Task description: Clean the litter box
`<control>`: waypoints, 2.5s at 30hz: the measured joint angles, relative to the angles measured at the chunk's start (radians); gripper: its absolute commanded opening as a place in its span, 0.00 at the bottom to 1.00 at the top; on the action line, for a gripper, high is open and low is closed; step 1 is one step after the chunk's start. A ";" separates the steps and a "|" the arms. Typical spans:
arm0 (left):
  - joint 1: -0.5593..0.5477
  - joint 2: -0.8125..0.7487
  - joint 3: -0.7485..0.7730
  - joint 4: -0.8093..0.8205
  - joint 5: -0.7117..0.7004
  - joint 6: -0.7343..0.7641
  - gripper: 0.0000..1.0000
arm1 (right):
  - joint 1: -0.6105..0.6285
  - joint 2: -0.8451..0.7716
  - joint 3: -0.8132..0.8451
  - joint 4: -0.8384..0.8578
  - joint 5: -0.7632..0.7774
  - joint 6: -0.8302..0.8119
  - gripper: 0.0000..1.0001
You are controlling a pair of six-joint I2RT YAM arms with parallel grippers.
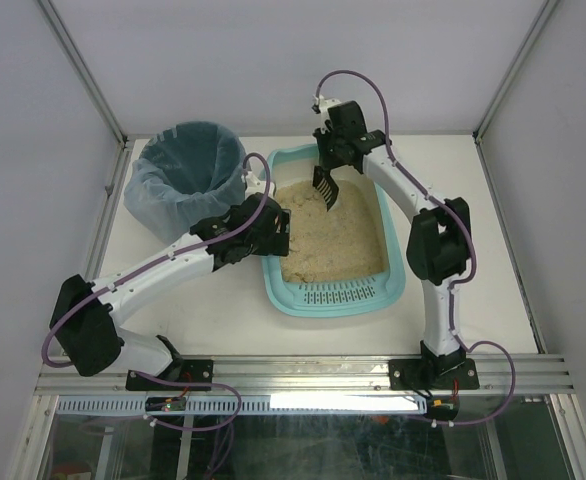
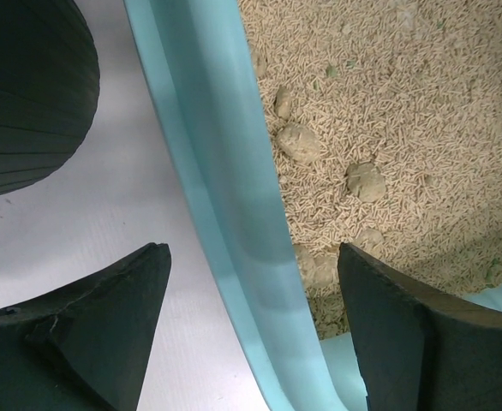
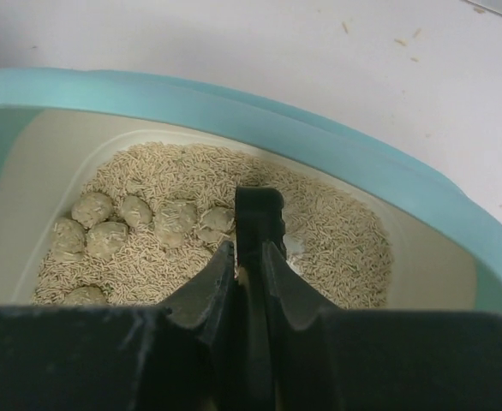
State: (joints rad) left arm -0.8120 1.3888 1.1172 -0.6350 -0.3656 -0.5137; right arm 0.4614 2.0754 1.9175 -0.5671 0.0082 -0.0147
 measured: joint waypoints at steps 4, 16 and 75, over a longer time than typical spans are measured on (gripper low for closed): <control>0.000 0.003 -0.017 0.008 0.000 0.000 0.79 | -0.002 0.030 0.045 -0.023 -0.058 -0.018 0.00; 0.000 0.004 -0.047 0.037 0.000 0.001 0.74 | -0.010 0.042 0.056 -0.032 -0.218 -0.067 0.00; -0.008 0.072 -0.072 0.115 -0.005 0.028 0.53 | 0.023 -0.371 -0.785 0.490 -0.389 0.460 0.00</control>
State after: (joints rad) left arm -0.8196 1.4612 1.0447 -0.5198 -0.3710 -0.4858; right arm 0.4843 1.7046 1.1320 -0.0772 -0.3809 0.4450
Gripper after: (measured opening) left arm 0.490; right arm 0.166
